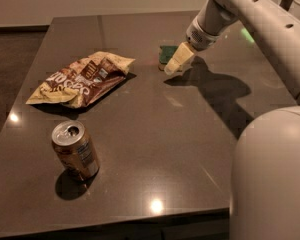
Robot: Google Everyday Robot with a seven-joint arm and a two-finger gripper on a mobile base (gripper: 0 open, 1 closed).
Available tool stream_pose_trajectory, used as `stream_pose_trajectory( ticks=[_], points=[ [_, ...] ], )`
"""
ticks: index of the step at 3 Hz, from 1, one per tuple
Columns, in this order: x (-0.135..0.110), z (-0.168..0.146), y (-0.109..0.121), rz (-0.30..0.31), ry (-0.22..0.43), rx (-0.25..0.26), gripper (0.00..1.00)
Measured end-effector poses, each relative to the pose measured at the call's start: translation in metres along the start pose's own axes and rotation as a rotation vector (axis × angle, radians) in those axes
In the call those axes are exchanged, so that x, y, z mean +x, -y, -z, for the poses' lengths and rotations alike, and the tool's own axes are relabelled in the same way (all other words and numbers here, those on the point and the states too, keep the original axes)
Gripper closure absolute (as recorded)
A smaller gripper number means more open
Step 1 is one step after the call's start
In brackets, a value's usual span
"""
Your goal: Pick sponge
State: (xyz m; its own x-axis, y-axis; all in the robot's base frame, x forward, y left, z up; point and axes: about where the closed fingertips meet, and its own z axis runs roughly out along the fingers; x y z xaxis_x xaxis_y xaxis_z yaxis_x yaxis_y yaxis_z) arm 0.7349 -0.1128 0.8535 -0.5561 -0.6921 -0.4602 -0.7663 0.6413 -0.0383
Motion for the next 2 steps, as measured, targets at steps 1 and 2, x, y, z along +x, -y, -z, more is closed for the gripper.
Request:
stream_pose_trajectory(
  ticks=[1,2],
  points=[
    [-0.0089,-0.0063,-0.0025,0.006,0.005,-0.012,0.0],
    [-0.0146,-0.0075,-0.0052,0.012,0.014,-0.026,0.18]
  ],
)
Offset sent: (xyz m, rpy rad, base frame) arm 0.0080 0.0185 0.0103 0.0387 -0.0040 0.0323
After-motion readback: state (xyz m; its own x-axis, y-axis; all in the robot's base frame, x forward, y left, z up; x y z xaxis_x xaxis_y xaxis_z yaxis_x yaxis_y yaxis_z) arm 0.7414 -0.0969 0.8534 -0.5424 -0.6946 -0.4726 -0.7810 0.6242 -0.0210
